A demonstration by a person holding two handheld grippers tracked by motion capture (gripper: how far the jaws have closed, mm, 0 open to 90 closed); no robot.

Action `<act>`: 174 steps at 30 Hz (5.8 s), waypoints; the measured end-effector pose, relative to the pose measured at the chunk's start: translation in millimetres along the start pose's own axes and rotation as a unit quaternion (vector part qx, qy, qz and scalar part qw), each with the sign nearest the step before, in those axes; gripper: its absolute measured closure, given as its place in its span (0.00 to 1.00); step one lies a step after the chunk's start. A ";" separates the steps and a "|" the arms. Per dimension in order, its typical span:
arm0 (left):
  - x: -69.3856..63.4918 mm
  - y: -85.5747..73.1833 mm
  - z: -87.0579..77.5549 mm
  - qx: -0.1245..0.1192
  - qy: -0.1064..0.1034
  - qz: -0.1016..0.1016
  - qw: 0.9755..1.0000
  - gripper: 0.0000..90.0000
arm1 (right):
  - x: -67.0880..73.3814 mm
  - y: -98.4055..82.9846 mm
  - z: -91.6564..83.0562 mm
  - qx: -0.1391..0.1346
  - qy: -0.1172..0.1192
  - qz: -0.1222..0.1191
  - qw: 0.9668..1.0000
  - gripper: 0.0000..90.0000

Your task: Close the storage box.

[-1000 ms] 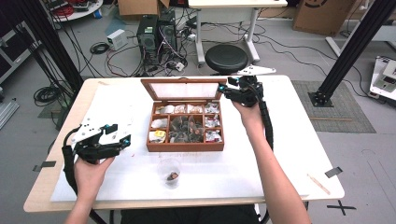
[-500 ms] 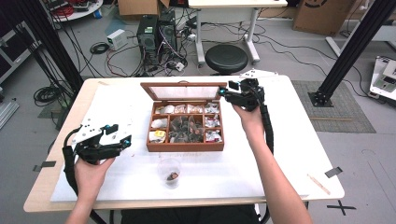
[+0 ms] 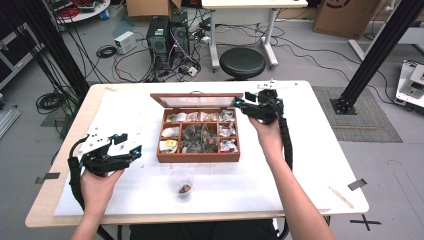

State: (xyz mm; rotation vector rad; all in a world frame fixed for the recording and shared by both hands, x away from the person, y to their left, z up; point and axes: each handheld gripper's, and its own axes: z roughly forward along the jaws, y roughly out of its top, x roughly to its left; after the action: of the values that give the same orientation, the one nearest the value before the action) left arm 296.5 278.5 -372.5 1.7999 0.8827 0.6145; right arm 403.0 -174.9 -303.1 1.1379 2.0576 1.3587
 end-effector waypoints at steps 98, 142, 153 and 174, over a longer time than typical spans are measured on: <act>-5.5 -3.5 2.4 0.005 -0.002 0.003 1.000 0.35 | 26.3 -124.4 -3.1 0.054 0.028 0.034 0.998 0.66; -5.5 -1.6 10.3 0.010 -0.011 0.006 1.000 0.35 | 26.0 -145.3 -11.6 0.095 0.020 0.031 0.995 0.54; 0.1 0.0 13.2 0.003 -0.007 0.003 1.000 0.35 | -3.0 -127.4 -61.9 0.007 -0.030 0.016 0.999 0.41; 21.5 -12.5 4.7 -0.009 0.035 -0.033 0.999 0.34 | -33.8 -128.7 -79.6 -0.018 -0.066 0.027 0.997 0.31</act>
State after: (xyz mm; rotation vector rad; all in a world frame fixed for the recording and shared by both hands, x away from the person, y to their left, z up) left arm 309.4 295.9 -385.5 1.7348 0.9770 0.6456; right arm 314.2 -270.2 -387.1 1.2401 1.9144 1.3039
